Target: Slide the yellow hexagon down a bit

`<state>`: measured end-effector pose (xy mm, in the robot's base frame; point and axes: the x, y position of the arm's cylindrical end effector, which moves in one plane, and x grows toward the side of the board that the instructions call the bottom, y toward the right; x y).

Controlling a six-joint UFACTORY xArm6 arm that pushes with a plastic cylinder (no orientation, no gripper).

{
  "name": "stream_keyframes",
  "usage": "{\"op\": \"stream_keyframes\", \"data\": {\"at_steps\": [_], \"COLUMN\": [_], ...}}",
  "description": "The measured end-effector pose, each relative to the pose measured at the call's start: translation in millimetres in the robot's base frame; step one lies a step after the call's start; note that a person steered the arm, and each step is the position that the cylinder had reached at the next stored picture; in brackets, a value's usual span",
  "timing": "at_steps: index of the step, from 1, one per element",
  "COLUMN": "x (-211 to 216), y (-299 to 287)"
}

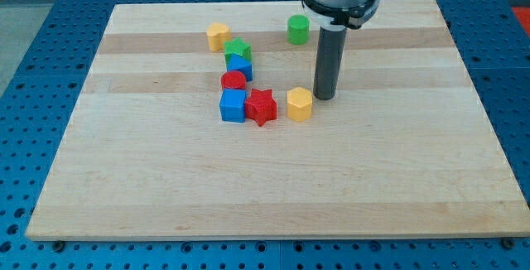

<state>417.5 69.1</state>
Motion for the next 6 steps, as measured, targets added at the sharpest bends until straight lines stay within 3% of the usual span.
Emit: {"op": "stream_keyframes", "data": {"at_steps": [2, 4, 6], "x": [7.0, -23.2, -23.5], "y": [-6.3, -6.3, -35.6]}}
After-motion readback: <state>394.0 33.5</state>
